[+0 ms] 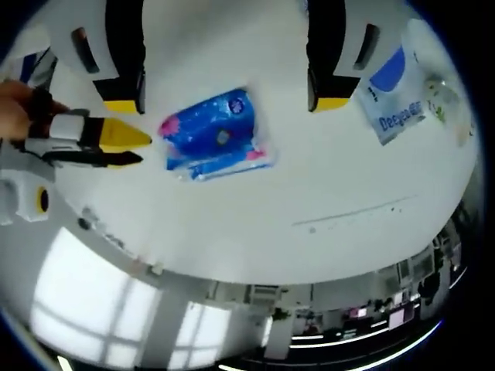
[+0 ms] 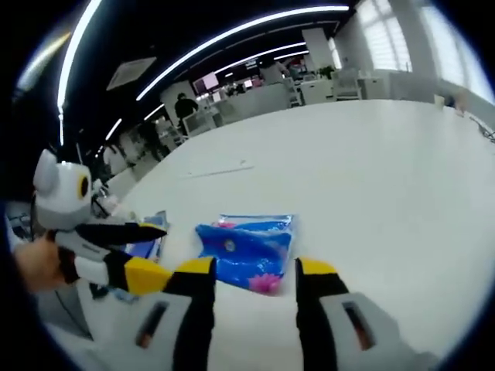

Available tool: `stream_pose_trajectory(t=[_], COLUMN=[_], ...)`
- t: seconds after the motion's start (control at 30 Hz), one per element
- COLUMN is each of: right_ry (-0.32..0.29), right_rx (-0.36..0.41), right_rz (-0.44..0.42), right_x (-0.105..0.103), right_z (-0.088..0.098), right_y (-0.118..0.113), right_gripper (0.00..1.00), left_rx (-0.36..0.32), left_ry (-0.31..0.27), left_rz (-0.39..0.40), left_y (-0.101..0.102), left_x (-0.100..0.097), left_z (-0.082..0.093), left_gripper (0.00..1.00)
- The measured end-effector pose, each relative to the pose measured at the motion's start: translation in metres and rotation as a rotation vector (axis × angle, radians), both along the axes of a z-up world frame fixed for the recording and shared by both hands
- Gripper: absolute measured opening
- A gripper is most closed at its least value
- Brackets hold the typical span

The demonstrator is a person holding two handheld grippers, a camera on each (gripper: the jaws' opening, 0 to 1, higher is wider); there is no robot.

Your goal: Arrange the tabletop items into an orderly group along one side of the table until the central work area is clear of visible clutter.

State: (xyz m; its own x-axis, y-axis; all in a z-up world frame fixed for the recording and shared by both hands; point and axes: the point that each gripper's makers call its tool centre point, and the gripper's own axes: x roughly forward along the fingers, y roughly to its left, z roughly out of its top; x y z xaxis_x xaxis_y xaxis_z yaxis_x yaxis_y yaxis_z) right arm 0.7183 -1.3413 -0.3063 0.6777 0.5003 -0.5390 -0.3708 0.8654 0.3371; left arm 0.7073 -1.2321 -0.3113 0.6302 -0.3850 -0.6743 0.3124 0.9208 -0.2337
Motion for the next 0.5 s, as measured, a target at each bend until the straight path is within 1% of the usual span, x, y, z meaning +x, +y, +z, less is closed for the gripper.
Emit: stream_pose_trajectory(t=[0.13, 0.27, 0.37, 0.5], right_ry=[-0.004, -0.002, 0.007, -0.004], right_rx=[0.010, 0.010, 0.004, -0.004], right_rz=[0.002, 0.008, 0.015, 0.018], right_x=[-0.006, -0.013, -0.018, -0.019], right_z=[0.005, 0.005, 0.003, 0.008], right_y=[0.003, 0.006, 0.008, 0.009], right_gripper=[0.38, 0.38, 0.37, 0.37], left_rx=[-0.018, -0.029, -0.028, -0.026], left_ry=[-0.005, -0.008, -0.003, -0.010], left_rz=[0.013, 0.028, 0.040, 0.049], left_y=[0.006, 0.014, 0.019, 0.024], left_x=[-0.011, -0.021, -0.025, -0.025], left_z=[0.004, 0.006, 0.006, 0.010], left_gripper=[0.81, 0.79, 0.79, 0.77])
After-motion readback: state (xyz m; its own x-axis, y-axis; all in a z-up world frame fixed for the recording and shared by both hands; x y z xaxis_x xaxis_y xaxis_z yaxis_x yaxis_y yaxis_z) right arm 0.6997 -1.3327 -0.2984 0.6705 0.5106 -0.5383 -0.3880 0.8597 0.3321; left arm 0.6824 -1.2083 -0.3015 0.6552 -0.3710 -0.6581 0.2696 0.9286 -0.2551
